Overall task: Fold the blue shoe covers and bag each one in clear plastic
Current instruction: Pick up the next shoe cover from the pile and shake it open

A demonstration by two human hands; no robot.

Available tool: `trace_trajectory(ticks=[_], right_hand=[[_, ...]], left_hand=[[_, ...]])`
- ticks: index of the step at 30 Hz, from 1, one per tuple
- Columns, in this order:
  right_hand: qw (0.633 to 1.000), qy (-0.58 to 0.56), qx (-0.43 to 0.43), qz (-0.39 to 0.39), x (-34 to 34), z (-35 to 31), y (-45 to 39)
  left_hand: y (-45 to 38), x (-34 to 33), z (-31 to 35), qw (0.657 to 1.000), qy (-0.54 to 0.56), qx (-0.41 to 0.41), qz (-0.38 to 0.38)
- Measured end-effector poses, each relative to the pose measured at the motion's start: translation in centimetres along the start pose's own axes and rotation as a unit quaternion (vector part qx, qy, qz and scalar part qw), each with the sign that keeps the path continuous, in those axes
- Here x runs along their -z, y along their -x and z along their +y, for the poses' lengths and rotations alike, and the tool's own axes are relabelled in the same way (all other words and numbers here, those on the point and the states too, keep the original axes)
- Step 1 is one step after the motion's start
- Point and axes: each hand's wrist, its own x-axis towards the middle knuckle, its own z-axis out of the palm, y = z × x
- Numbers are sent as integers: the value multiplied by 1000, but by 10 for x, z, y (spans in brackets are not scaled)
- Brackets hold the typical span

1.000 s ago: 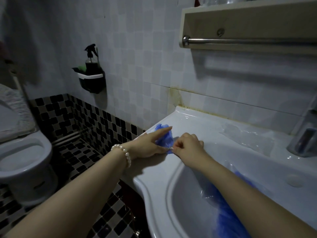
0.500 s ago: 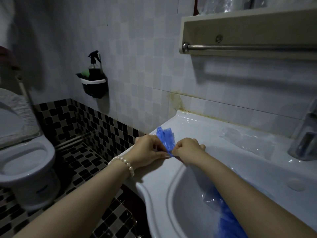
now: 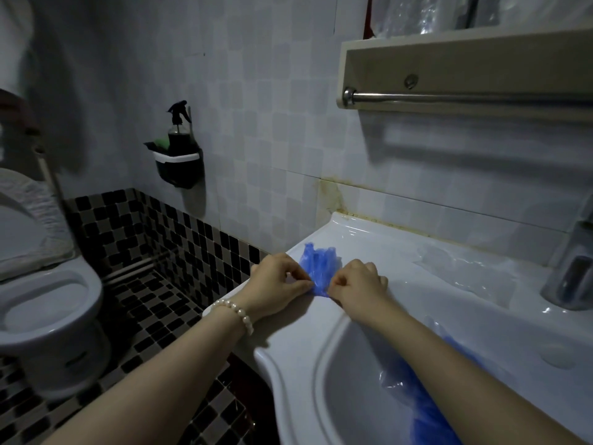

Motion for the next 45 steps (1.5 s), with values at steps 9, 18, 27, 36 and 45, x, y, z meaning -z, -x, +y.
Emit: trace_trajectory(ticks=[9,18,27,36,45], right_hand=[[999,-6,-40,-13,2,-4,-6],[971,-103,159,146,-12,18,8],[1000,-16,-12,-7,-1,0,-7],[963,-21,170,210,-14,18,11],[997,-6,70,26,-1,6,-5]], left_hand=[[1,-6,-2,997,-74,-30,4],[-2,-7,3,983,-173,-7,-54],[4,-5,-3,998,-21,-43,27],[1,-9,1,983,-181,-34,-17],[3,-2,0,994,-105,-10,8]])
